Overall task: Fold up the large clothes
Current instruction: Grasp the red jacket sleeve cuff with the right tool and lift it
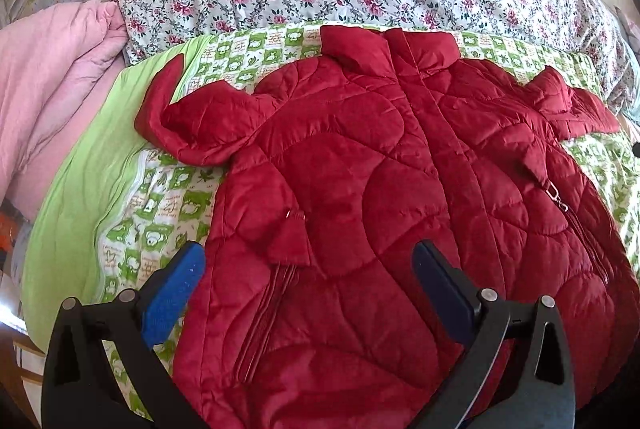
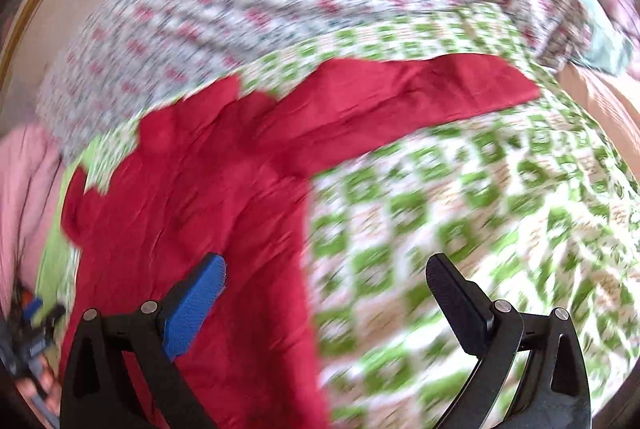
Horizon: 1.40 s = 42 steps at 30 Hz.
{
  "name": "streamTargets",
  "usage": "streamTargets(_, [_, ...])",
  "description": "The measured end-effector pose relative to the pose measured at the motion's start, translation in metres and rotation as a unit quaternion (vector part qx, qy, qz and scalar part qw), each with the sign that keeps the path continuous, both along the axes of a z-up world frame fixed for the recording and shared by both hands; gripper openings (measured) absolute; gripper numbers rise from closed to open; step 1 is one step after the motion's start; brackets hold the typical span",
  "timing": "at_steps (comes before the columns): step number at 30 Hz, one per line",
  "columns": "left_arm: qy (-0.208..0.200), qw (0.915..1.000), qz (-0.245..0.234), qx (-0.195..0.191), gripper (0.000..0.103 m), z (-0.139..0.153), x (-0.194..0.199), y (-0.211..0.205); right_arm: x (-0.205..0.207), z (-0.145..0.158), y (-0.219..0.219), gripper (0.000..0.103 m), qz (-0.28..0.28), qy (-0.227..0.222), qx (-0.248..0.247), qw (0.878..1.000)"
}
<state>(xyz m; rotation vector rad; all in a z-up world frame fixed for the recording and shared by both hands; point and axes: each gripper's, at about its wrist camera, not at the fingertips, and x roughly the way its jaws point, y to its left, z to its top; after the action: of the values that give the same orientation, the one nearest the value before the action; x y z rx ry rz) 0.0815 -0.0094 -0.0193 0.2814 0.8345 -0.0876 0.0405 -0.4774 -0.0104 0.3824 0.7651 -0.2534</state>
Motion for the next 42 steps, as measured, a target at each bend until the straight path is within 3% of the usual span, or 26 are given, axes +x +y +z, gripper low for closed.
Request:
streamTargets(3, [-0.005, 1.0, 0.003, -0.007, 0.103, 0.001, 0.006, 0.0, 0.015, 0.005, -0.045, 0.099, -0.033, -0.006, -0.011, 0.999])
streamTargets(9, [0.005, 0.9996, 0.007, -0.025, 0.103, -0.004, 0.019, -0.001, 0.046, 0.003, -0.136, 0.084, -0.095, -0.023, 0.018, 0.995])
streamTargets(13, [0.017, 0.9994, 0.007, -0.031, 0.103, -0.011, 0.023, -0.005, 0.067, -0.017, -0.192, 0.058, -0.137, -0.032, 0.063, 0.988])
streamTargets(16, [0.029, 0.9992, 0.005, -0.028, 0.103, -0.019, 0.027, -0.01, 0.078, -0.034, -0.219, 0.052, -0.159, -0.045, 0.098, 0.981])
streamTargets(23, [0.061, 0.9975, 0.014, -0.032, 0.103, -0.039, 0.042, -0.012, 0.101, -0.068, -0.254, 0.051, -0.189, -0.044, 0.162, 0.968])
streamTargets(26, [0.067, 0.9971, 0.015, -0.033, 0.103, -0.044, 0.046, -0.013, 0.106, -0.067, -0.261, 0.047, -0.19, -0.067, 0.161, 0.966])
streamTargets(28, [0.071, 0.9968, 0.012, -0.034, 0.103, -0.047, 0.047, -0.016, 0.108, -0.063, -0.262, 0.022, -0.183, -0.085, 0.157, 0.967])
streamTargets(31, [0.071, 0.9968, 0.008, -0.036, 0.103, -0.048, 0.048, -0.018, 0.109, -0.05, -0.251, 0.011, -0.156, -0.107, 0.151, 0.97])
streamTargets(35, [0.075, 0.9962, 0.002, -0.044, 0.103, -0.048, 0.05, -0.02, 0.111, -0.023, -0.221, 0.01, -0.105, -0.133, 0.132, 0.977])
streamTargets(42, [0.069, 0.9961, -0.012, -0.054, 0.103, -0.041, 0.05, -0.019, 0.125, 0.031, -0.131, 0.009, 0.021, -0.156, 0.093, 0.983])
